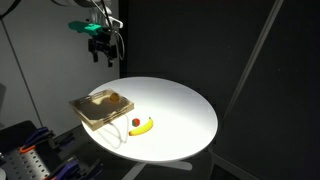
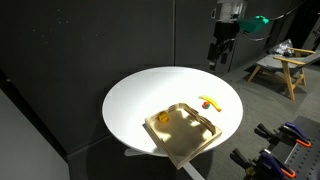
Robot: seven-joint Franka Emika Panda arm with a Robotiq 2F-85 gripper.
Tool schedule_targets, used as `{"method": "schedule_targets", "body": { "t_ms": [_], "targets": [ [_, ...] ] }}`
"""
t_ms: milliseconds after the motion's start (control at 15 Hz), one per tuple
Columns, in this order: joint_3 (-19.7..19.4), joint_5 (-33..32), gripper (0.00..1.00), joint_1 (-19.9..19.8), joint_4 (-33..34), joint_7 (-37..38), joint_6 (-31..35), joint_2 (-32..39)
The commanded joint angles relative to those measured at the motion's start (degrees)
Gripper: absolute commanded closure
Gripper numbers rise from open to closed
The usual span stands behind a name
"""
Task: Remove the apple from the box and put it on the table.
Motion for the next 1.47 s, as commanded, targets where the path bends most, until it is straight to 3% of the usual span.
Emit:
{"method": "schedule_targets", "body": {
  "t_ms": [0,800,1400],
  "targets": [
    [0.6,0.4,0.0,0.3,2.5,1.1,0.6,2.3],
    [0.6,0.0,0.0,0.2,1.4,0.1,0.5,2.0],
    [1.6,0.3,0.0,1.0,3.2,1.2,6.9,6.2]
  ]
}}
